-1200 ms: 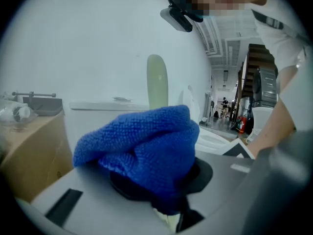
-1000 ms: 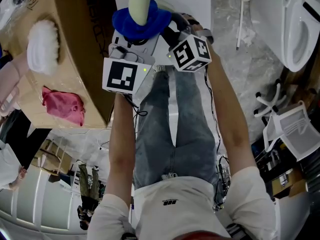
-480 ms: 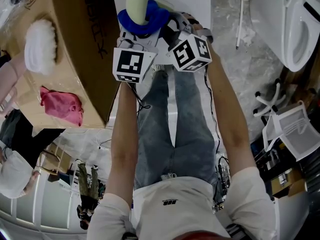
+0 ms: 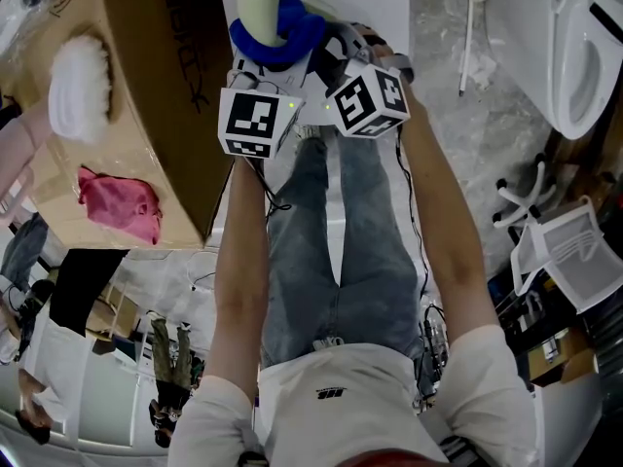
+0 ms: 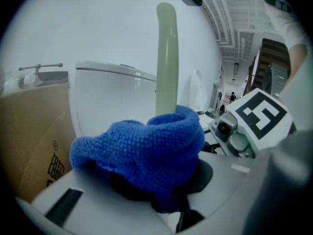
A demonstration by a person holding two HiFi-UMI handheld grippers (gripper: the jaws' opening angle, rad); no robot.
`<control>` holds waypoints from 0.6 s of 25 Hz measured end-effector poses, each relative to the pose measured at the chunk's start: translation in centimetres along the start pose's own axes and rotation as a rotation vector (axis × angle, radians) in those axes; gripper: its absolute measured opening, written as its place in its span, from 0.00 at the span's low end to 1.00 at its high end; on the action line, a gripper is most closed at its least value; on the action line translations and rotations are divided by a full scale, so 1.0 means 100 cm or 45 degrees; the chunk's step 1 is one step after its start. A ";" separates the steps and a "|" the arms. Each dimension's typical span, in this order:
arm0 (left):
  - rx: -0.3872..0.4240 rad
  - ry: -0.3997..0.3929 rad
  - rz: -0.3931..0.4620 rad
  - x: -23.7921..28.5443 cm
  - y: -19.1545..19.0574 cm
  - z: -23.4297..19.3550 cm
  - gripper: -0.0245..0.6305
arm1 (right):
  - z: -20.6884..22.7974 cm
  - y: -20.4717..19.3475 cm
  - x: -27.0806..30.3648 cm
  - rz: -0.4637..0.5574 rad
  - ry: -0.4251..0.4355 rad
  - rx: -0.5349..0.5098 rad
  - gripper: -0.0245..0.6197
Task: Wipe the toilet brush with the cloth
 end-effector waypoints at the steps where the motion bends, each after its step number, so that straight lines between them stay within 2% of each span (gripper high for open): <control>1: 0.005 0.005 -0.010 0.000 0.001 0.000 0.20 | 0.000 0.000 0.000 -0.003 0.000 -0.002 0.12; 6: 0.016 0.011 -0.010 -0.006 0.013 0.001 0.20 | 0.001 -0.001 0.001 -0.009 -0.001 -0.002 0.12; 15: 0.042 -0.030 0.069 -0.029 0.063 0.004 0.20 | 0.003 -0.003 0.002 -0.020 0.002 -0.001 0.12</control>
Point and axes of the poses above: the fingertips, and each gripper's own axes: x forward along the fingers, z to its right, y out of its top, the point moved 4 cm from there along -x, backward along the fingers, and after that the axes turned 1 degree about y, right-handed, at the moved point
